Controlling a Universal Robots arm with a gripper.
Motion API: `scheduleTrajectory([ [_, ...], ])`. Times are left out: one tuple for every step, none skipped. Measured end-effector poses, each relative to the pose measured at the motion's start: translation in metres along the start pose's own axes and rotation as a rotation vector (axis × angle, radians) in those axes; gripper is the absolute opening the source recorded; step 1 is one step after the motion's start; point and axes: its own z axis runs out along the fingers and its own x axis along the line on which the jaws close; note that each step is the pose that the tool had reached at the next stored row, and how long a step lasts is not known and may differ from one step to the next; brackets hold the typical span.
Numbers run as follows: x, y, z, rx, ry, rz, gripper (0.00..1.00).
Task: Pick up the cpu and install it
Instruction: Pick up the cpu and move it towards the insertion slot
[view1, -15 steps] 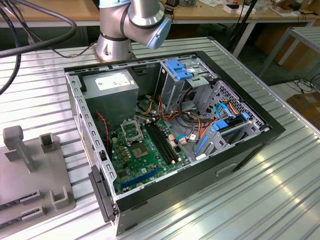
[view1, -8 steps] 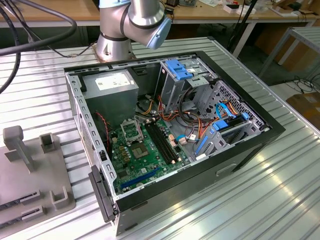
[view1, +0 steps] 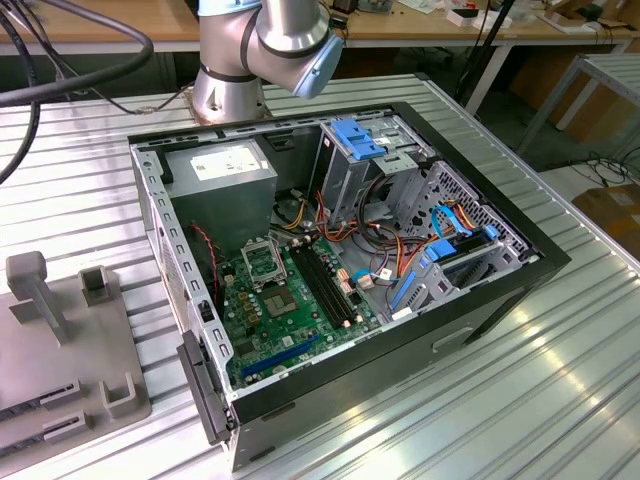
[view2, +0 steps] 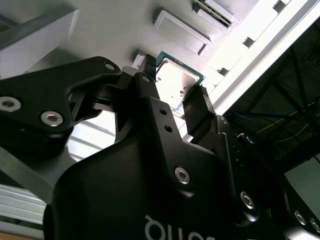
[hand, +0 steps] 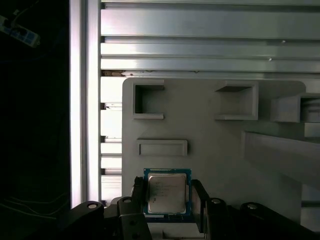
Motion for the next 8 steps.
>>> scheduleTrajectory([
  [0.0,0.0,-0.0003,0.0,0.0001,0.0,0.47],
  [0.0,0.0,-0.0007,0.0,0.0001,0.0,0.47],
  [0.0,0.0,-0.001,-0.0001,0.0,0.0,0.47],
  [0.0,0.0,-0.0014,-0.0001,0.0,0.0,0.47],
  [0.0,0.0,-0.0018,0.0,0.0,0.0,0.47],
  [0.0,0.0,-0.0023,0.0,0.0,0.0,0.47],
  [0.0,0.0,-0.0028,0.0,0.0001,0.0,0.47],
  [0.0,0.0,-0.0034,0.0,0.0001,0.0,0.47],
])
